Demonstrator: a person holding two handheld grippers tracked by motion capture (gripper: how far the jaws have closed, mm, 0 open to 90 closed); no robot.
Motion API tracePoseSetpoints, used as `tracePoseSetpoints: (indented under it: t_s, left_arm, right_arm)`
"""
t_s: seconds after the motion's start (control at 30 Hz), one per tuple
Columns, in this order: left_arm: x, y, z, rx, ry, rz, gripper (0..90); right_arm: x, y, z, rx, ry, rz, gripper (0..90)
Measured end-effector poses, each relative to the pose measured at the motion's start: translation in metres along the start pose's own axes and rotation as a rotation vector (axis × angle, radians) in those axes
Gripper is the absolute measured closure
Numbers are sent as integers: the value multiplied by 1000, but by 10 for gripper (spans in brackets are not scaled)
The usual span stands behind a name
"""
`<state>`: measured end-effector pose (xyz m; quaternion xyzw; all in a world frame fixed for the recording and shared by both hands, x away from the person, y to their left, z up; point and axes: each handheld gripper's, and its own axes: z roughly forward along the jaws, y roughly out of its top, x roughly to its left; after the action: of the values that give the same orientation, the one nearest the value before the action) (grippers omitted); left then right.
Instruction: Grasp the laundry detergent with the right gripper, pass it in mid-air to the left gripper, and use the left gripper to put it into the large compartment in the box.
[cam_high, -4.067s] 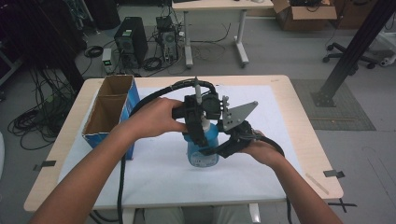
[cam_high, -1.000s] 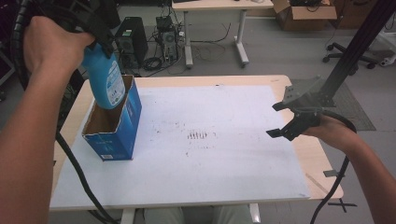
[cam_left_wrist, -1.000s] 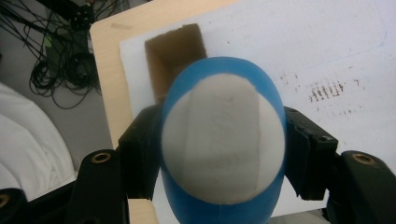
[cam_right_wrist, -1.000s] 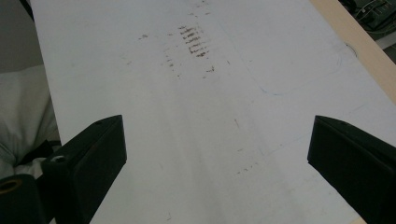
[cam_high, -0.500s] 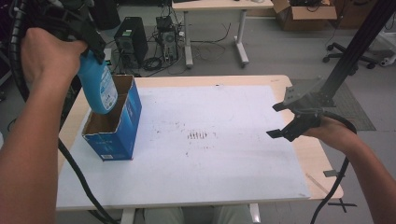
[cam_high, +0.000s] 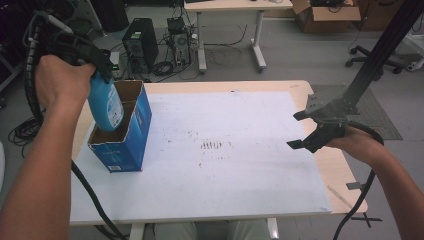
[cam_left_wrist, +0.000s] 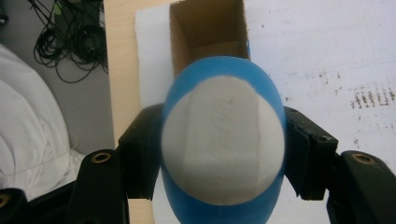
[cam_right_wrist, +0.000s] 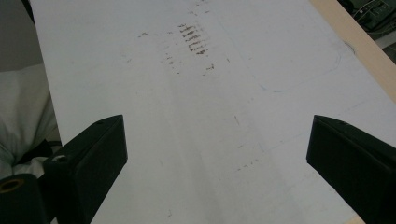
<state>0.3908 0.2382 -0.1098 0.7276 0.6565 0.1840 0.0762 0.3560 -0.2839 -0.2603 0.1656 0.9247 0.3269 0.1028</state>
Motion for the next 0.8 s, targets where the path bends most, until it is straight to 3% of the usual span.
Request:
tracePoseSetpoints:
  t_s: [0.8]
  left_arm:
    - [-1,-24,103,59,-33,26,381]
  right_arm:
    - [-1,-6,3,18,-2,27,50]
